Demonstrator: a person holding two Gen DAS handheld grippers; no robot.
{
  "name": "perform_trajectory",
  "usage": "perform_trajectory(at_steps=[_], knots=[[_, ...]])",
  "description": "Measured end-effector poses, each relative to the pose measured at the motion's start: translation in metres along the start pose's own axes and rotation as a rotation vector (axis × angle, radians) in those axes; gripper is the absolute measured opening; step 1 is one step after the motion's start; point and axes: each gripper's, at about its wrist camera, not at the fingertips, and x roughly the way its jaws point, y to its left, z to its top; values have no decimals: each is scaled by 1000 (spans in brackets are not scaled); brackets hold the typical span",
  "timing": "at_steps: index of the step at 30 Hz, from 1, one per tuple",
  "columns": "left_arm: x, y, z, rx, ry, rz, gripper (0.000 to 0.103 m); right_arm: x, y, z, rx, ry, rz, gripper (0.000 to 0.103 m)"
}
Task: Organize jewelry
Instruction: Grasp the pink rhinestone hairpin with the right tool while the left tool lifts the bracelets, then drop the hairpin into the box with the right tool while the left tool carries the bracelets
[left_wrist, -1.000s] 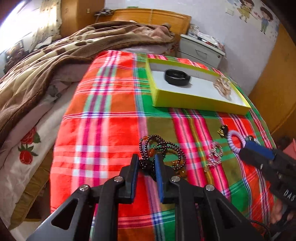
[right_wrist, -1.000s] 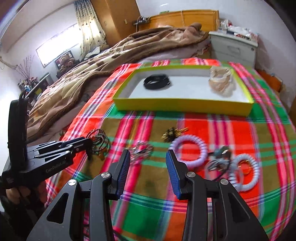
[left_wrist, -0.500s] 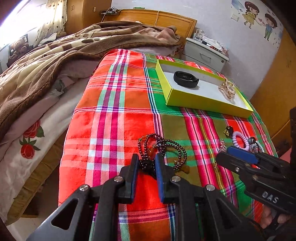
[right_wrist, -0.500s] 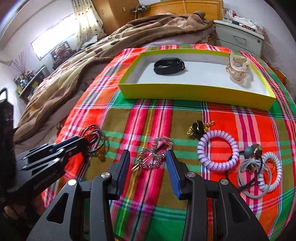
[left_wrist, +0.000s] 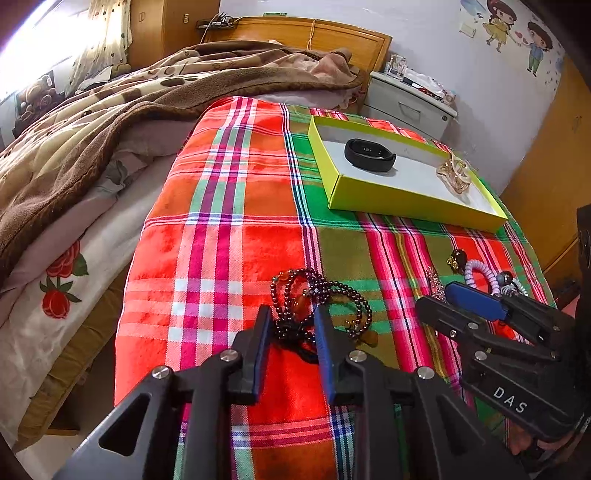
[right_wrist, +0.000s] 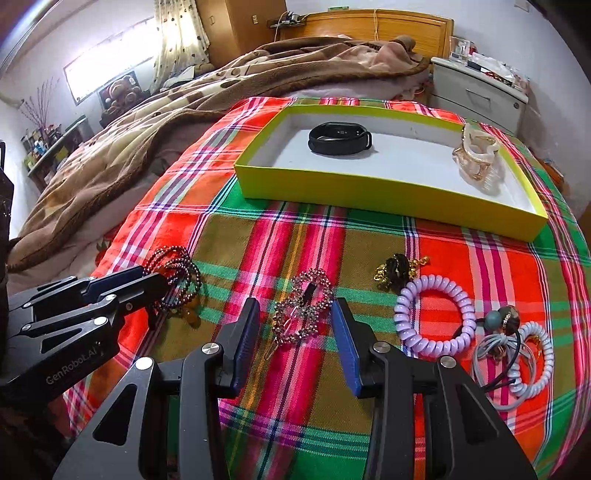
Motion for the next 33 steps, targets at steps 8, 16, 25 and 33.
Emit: perform_trajectory(at_steps=[8, 16, 25, 33], knots=[[0, -9, -2, 48, -4, 52, 25, -3, -1, -5, -6, -15, -11, 25], [-1, -8, 0, 57, -5, 58, 19, -7, -3, -6, -14, -27, 2, 25], [-13, -11, 5, 57, -54, 25, 18, -18, -7, -5, -9, -60, 25, 25], [-24, -17, 16, 69, -85, 11, 12, -33, -14, 1, 1, -100, 32, 25]])
